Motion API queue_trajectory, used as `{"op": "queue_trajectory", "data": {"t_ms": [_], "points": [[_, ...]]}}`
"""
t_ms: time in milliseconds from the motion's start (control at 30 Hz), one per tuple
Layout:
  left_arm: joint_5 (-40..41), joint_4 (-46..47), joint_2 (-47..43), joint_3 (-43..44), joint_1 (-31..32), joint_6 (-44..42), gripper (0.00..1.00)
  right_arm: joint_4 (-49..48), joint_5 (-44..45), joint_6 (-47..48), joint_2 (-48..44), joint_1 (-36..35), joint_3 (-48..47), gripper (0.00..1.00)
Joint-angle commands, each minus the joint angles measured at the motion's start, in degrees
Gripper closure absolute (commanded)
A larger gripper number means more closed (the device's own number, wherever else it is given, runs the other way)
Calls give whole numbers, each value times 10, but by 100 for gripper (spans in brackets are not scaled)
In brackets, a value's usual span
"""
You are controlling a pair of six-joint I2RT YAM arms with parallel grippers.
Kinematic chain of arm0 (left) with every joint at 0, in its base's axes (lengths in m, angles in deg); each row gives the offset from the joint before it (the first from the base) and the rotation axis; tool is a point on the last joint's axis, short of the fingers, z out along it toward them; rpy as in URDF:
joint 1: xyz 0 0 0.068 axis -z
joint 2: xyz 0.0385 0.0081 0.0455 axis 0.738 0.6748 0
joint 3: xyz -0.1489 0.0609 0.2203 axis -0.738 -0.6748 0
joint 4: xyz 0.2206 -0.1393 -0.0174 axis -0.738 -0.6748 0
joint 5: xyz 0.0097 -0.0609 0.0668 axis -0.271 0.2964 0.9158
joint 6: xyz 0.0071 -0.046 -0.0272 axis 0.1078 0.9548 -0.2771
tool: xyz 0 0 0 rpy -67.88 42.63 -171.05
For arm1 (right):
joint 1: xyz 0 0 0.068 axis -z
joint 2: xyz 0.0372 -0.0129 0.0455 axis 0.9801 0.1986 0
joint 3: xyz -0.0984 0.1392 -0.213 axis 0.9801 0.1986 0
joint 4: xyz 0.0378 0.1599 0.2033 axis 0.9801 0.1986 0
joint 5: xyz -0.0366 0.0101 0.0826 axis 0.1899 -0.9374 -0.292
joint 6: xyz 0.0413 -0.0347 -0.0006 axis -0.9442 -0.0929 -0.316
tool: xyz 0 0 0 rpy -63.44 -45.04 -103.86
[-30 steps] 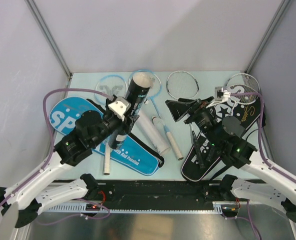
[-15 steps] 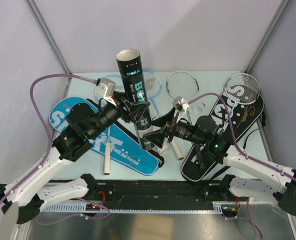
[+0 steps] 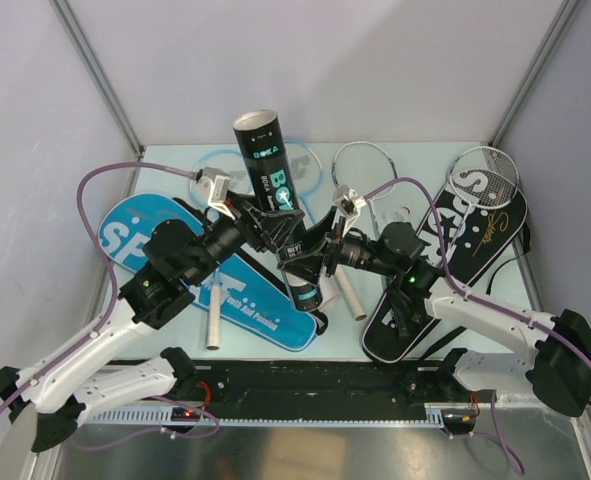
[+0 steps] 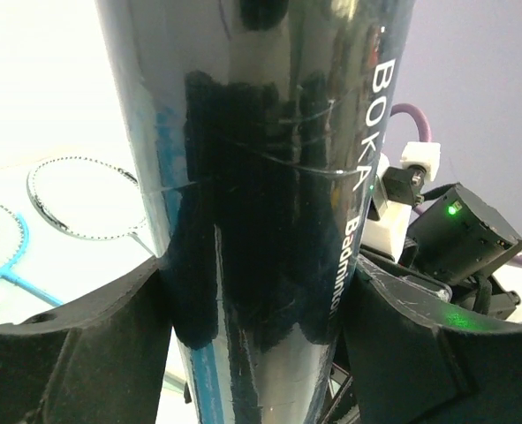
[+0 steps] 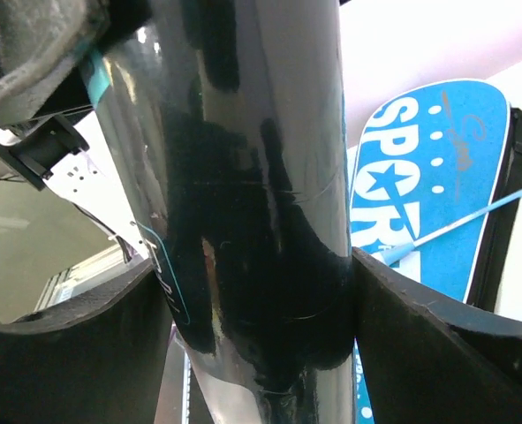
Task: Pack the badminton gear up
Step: Place the shuttle tube at the center of the board.
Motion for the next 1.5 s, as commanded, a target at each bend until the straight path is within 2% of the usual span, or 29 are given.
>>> {"op": "queue_trajectory", "data": {"t_ms": [0, 100, 233, 300, 500, 633, 800, 1033, 1233, 1300, 1467], "points": [[30, 73, -31, -7, 2, 6, 26, -66, -18, -33, 8, 13, -5, 28], [44, 73, -42, -23, 3, -11, 18, -78, -32, -59, 13, 30, -5, 34], [56, 64, -54, -38, 2, -35, 5, -91, -43, -83, 18, 61, -5, 48], [59, 52, -57, -43, 1, -51, 2, -94, -43, -93, 18, 78, -5, 55], [86, -2, -60, -56, 1, -98, 0, -66, -25, -133, 27, 158, -4, 64], [122, -46, -70, -72, 1, -139, 0, -5, -6, -102, 54, 206, -8, 67], [190, -71, -89, -105, -1, -161, 0, 89, 61, -43, 108, 236, -21, 68], [224, -108, -102, -125, -28, -95, 0, 175, 178, 27, 210, 238, -66, 65], [185, -170, -98, -117, -124, -24, 0, 207, 245, 70, 275, 235, -91, 60], [180, -185, -92, -114, -151, -11, 0, 214, 253, 80, 287, 234, -99, 53], [170, -217, -77, -107, -200, 19, 0, 286, 267, 95, 289, 227, -138, 25]]}}
